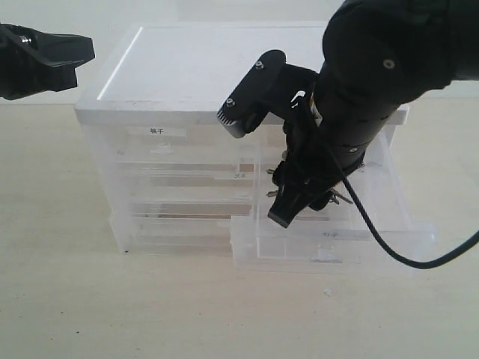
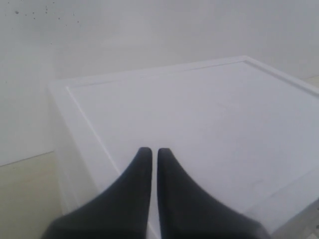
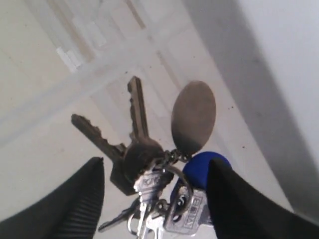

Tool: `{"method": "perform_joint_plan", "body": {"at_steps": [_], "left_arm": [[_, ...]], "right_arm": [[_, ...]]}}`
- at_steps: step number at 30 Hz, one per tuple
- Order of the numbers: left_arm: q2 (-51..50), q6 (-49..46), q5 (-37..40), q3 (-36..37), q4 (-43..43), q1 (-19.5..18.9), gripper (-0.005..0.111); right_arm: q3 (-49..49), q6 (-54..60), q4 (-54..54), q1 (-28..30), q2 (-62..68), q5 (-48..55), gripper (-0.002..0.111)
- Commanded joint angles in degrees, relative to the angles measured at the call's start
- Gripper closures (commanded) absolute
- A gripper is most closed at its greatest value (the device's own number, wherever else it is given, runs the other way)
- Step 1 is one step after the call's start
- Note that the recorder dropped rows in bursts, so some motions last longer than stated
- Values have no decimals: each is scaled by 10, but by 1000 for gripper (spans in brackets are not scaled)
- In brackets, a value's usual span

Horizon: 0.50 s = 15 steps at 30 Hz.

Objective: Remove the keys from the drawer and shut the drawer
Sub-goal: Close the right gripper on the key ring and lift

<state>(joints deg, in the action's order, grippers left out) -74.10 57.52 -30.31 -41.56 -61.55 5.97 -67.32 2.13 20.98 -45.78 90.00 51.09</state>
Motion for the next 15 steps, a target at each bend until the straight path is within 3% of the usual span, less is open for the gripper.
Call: {"method": "perform_joint_plan", "body": {"at_steps": [1, 3, 4, 15], "left_arm": [[0, 5, -3, 3, 1, -1, 102], [0, 5, -3, 3, 1, -1, 102], [0, 5, -3, 3, 1, -1, 102], [0, 6, -3, 3, 1, -1, 102]], "right_arm": [[0, -2, 12, 6, 17, -6, 82], [0, 3, 15, 6, 19, -6, 103], [0, 10, 15, 6, 19, -6, 108], [-15, 18, 35, -35, -18, -9, 108]]}}
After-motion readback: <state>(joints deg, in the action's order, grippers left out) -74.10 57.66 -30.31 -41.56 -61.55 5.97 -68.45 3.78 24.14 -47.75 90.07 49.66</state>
